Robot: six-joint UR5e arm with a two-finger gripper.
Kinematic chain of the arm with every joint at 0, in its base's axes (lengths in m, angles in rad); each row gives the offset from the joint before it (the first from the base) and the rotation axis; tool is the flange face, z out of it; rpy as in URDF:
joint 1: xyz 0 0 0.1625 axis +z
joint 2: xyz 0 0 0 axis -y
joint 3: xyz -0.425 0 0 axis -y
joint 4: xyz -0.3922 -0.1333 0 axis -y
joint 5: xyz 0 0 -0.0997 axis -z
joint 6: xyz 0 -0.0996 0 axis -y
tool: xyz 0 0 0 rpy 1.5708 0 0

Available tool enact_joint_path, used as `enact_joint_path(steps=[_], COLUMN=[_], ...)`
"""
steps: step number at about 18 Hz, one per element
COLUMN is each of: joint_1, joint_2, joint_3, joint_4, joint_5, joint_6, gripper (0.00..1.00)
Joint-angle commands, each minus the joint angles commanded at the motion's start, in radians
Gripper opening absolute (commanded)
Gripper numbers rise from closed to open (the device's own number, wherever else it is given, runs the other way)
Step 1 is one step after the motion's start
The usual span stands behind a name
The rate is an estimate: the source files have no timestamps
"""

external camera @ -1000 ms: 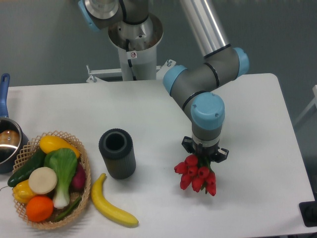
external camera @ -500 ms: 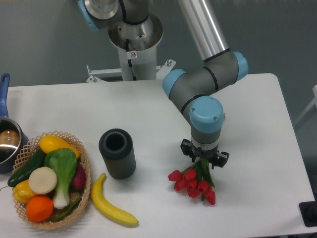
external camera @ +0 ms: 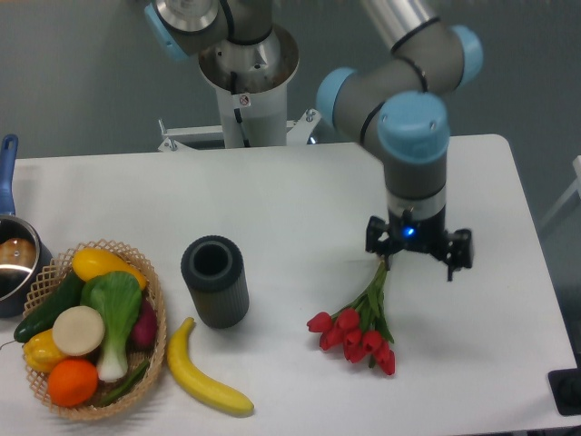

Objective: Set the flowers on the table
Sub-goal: 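Open the gripper to release the tulips and lift away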

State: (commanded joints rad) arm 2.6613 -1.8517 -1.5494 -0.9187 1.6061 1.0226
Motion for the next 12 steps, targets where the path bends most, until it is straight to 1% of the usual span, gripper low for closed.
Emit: enact_joint_path(steps=[1, 3, 5, 8, 10, 12], joint_1=[0.009, 0.052, 0.1, 0.156, 0.204, 0.245], joint_2=[0.015, 0.058, 0.092, 0.135, 0.157, 0.18], joint_3=[0.008, 0.012, 0.011, -0.005, -0.008, -0.023], joint_4=[-0.029, -0.109, -0.158, -0.201, -0.232, -0.249], joint_5=[0.002, -0.012, -0.058, -0.081, -0.126, -0.17], joint_6=[0.07, 0.175, 0.269, 0.407, 0.483, 0.528], gripper=[1.0, 1.0, 1.0, 1.0, 1.0, 1.0])
